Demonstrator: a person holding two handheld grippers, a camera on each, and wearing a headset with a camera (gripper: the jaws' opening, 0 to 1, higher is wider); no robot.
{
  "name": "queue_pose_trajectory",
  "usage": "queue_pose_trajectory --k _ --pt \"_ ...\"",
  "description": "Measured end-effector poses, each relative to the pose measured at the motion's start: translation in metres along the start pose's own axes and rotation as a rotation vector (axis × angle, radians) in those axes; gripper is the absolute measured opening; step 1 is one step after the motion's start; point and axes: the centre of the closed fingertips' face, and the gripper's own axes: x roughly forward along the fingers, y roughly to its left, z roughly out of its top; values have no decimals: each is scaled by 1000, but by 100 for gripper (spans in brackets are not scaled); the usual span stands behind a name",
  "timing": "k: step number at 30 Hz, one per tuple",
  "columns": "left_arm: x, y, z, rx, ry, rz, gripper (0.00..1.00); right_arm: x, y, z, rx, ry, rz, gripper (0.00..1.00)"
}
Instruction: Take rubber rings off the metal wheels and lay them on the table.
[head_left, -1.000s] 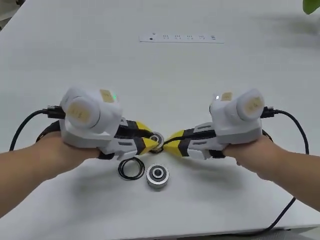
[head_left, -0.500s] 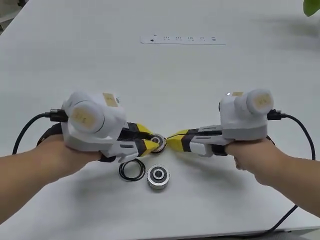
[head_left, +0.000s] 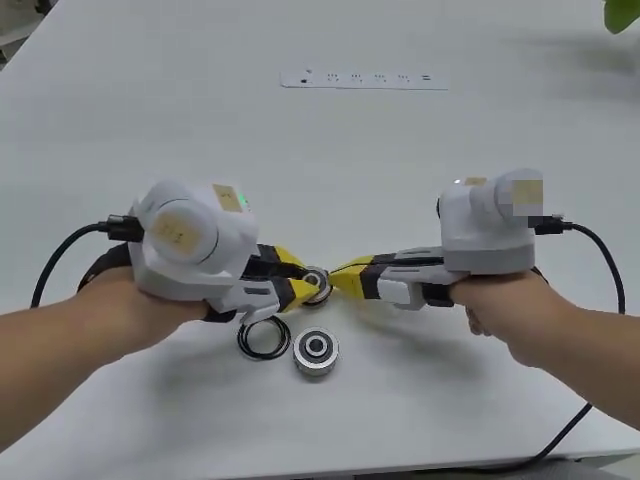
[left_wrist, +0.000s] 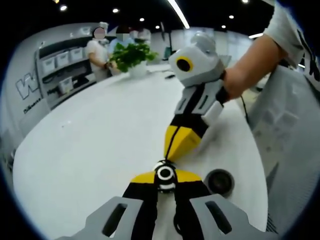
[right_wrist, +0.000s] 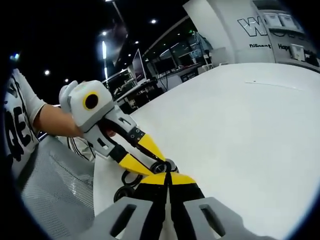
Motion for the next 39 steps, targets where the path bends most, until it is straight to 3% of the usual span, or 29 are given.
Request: queue_pose_trajectory --k 17,19,20,21,26,32,34,39 --pt "0 0 1 -4 -10 5 12 2 9 1 14 -5 46 0" --pt "0 -2 2 -3 -11 6 12 4 18 4 17 -18 87 0" --pt "0 -2 2 -3 -10 7 12 6 31 6 21 -21 136 0" --pt "1 -2 2 -3 -12 11 12 6 26 10 -15 -33 101 0" --pt "0 -5 2 2 -11 17 12 4 19 6 -8 -21 78 0" --pt "-3 -7 5 73 -10 15 17 0 18 8 2 -31 64 0" --pt "-5 -10 5 51 -10 -7 20 -1 19 10 10 -38 64 0" --pt "-16 -11 12 36 -45 2 29 -4 19 16 25 -60 70 0"
